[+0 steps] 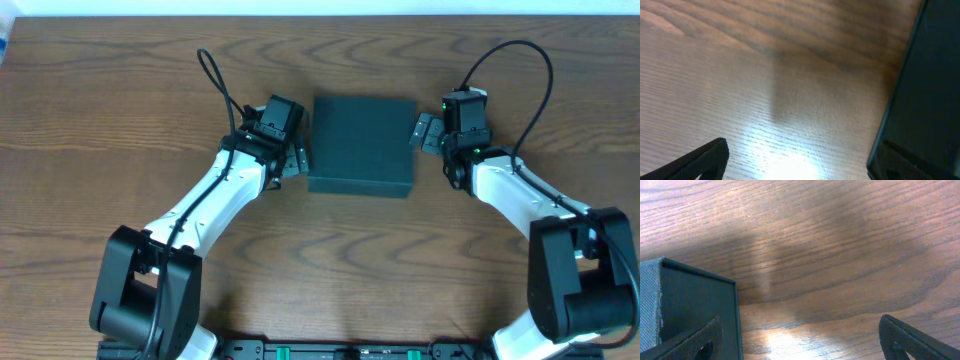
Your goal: Pack container
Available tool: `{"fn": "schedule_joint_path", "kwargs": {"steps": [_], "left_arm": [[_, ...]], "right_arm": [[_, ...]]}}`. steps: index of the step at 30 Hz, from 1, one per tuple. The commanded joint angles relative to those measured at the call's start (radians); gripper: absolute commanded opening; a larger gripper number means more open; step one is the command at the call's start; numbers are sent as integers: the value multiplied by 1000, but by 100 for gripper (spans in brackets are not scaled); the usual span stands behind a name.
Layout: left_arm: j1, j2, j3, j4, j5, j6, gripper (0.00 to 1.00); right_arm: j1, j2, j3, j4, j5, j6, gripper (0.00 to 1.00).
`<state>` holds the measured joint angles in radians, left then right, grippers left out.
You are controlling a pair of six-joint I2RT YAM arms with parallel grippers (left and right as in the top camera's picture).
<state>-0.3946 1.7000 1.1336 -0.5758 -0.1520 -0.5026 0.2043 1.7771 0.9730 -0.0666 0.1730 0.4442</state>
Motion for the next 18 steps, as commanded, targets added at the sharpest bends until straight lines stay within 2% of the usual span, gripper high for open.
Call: {"fn": "schedule_joint_path", "kwargs": {"steps": [1, 18], "left_arm": [[1, 15, -24, -3, 56, -31, 95], [-9, 15, -51, 12, 155, -82, 95]], "right_arm": [[17, 9, 0, 5, -20, 11, 99], [17, 9, 0, 10, -19, 11, 99]]}}
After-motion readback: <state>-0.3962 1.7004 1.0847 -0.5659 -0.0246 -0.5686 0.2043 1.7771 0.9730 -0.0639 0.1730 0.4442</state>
